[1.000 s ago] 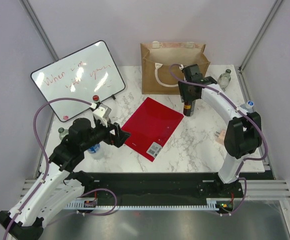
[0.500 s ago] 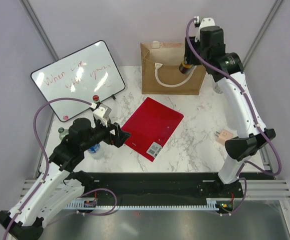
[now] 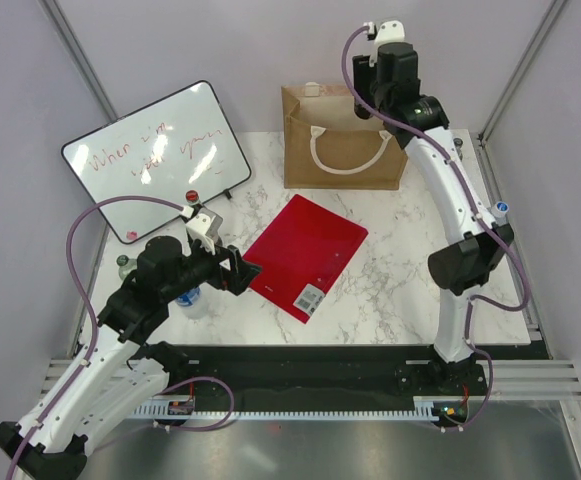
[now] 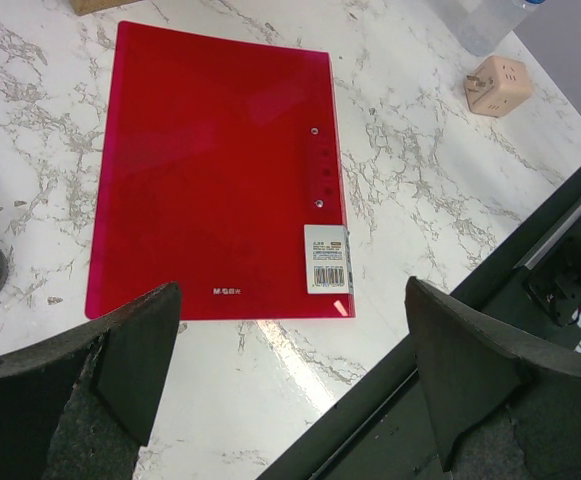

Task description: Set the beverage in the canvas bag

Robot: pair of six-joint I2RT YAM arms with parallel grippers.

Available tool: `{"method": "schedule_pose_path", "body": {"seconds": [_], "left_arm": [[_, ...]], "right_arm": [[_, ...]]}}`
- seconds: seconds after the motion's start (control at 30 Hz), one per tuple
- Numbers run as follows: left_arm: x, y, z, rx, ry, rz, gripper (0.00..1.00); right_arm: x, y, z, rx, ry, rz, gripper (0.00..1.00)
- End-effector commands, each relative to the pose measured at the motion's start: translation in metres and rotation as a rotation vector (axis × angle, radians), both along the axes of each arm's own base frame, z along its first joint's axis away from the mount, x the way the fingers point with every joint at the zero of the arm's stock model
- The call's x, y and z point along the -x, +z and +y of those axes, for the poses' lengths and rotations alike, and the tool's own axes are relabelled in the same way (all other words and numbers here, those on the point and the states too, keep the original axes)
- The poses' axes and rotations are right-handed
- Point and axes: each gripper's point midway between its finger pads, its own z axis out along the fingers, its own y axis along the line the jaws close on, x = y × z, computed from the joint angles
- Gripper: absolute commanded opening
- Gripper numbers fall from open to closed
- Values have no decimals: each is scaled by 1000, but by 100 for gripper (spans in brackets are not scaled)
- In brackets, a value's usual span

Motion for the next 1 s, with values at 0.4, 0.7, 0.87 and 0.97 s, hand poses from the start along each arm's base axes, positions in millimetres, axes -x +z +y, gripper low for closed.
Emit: {"method": "schedule_pose_path", "body": {"seconds": [0.4,0.7,0.87,0.97], "left_arm": [[-1,7,-3,6,-18,-34,100],[-1,9,-2,10,-12,-44,100],[-1,6,-4,6,-18,-31,100],[-2,7,-3,6,-14,-37,100]], "right_arm": [[-27,-23,-36,57,-85,6,0],[-38,-63,-40,37,-98,103,0],[-39,-86,-43,35,-101,169,0],[-34,-99,-42,15,-105,215,0]]}}
